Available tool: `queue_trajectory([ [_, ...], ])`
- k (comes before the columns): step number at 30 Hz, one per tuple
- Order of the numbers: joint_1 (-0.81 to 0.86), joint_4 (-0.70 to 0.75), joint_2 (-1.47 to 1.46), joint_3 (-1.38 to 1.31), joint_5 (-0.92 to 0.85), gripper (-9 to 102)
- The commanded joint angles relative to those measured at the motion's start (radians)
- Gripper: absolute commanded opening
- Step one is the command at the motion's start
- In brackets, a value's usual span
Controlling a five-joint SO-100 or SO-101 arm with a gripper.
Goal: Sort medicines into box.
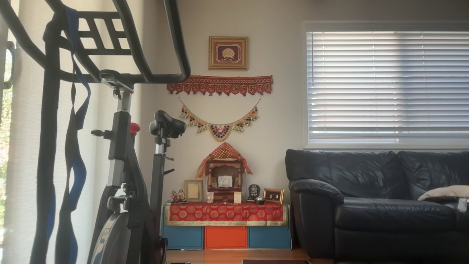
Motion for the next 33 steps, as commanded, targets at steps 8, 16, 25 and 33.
queue_trajectory([
  [8, -0.012, -0.018, 0.012, -0.069, 0.005, 26],
  [16, -0.014, -0.028, -0.002, -0.072, 0.006, 23],
  [25, -0.014, -0.028, -0.003, -0.075, 0.006, 20],
  [33, -0.015, -0.032, -0.008, -0.074, 0.017, 15],
])
